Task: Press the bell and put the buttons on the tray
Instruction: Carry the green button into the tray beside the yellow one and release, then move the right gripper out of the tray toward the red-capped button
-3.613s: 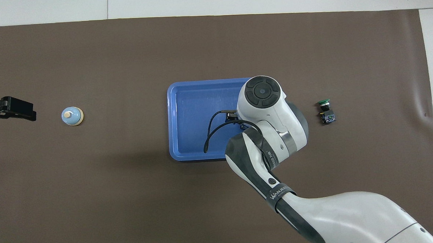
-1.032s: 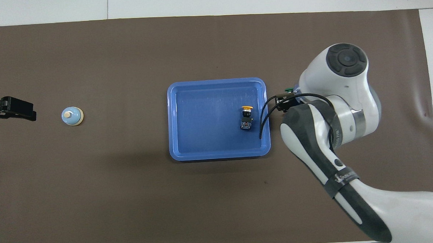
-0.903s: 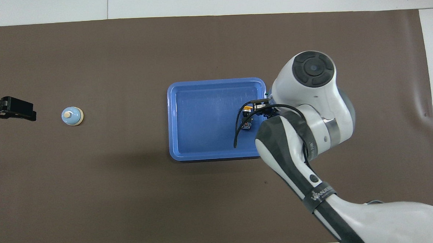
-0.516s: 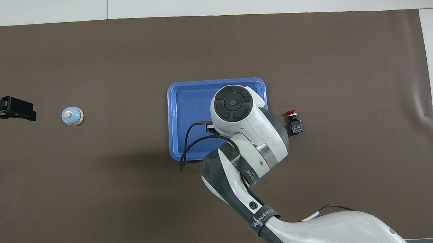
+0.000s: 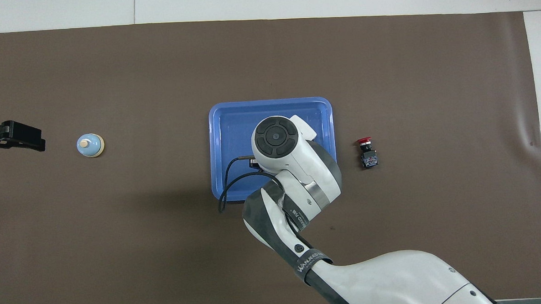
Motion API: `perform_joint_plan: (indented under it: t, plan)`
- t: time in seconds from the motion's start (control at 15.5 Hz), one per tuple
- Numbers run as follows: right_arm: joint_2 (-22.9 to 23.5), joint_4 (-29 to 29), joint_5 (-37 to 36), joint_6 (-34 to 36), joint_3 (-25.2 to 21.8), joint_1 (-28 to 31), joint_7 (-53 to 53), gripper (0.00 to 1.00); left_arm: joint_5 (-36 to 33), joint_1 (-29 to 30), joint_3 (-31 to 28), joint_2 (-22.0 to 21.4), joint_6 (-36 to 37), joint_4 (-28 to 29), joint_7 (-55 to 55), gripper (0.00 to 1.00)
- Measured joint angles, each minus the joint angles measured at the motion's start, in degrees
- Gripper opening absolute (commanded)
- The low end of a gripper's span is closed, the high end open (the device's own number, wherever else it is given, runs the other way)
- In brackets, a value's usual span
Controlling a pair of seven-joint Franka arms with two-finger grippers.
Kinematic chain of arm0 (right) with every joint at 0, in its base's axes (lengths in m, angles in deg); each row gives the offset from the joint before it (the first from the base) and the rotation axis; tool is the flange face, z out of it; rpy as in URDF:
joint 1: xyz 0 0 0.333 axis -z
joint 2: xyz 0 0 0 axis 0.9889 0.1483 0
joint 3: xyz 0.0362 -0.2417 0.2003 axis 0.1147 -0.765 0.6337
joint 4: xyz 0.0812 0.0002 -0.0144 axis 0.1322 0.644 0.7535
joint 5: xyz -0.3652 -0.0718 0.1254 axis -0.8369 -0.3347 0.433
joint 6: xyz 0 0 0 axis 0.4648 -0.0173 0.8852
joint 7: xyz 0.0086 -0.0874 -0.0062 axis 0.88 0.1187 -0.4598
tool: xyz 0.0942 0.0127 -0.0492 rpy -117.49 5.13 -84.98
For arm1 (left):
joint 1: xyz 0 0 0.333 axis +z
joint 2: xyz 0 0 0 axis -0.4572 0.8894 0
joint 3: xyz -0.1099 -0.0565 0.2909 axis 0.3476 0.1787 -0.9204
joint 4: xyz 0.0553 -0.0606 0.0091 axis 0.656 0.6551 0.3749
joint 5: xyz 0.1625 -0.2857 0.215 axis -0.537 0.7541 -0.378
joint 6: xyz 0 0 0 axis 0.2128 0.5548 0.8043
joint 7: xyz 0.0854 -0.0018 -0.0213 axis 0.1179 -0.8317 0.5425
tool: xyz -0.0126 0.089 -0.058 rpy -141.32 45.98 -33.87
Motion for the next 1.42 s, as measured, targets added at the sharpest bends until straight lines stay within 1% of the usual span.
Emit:
perform_joint_plan:
  t: [0.13,0.19,0.39,0.45,0.52,0.58,0.9,1.1,1.23,1.42]
  plan:
    - [0.07,0.59,0.01,-1.19,-0.01,0.01,0.00,0.11,0.00,0.00,0.00,0.00,0.00,0.00,0.00,1.00]
    - [0.08,0.79,0.02,-1.45,-0.01,0.01,0.00,0.14,0.00,0.00,0.00,0.00,0.00,0.00,0.00,1.00]
    - [0.08,0.99,1.05,-1.83,-0.06,0.19,0.00,0.17,0.00,0.00,0.00,0.00,0.00,0.00,0.00,1.00]
    - [0.08,0.99,1.62,-1.87,-0.15,0.36,0.00,0.33,0.00,0.00,0.00,0.00,0.00,0.00,0.00,1.00]
    - [0.08,0.99,1.90,-1.88,-0.20,0.64,0.00,0.62,0.00,0.00,0.00,0.00,0.00,0.00,0.00,1.00]
    - [0.08,0.99,2.06,-1.88,-0.21,0.92,-0.03,0.99,0.00,0.00,0.00,0.00,0.00,0.00,0.00,1.00]
    - [0.07,0.81,2.23,-1.59,-0.25,1.10,-0.99,1.00,0.00,0.00,0.00,0.00,0.00,0.00,0.00,1.00]
    - [-0.55,-1.07,2.21,2.13,-0.61,2.25,-3.89,1.00,0.00,0.00,0.00,0.00,0.00,0.00,0.00,1.00]
    - [-2.41,-2.01,2.19,5.65,-0.84,5.47,-10.40,1.00,0.00,0.00,0.00,0.00,0.00,0.00,0.00,1.00]
    - [-5.45,-1.86,2.15,9.67,-1.07,12.80,-23.32,1.00,0.00,0.00,0.00,0.00,0.00,0.00,0.00,1.00]
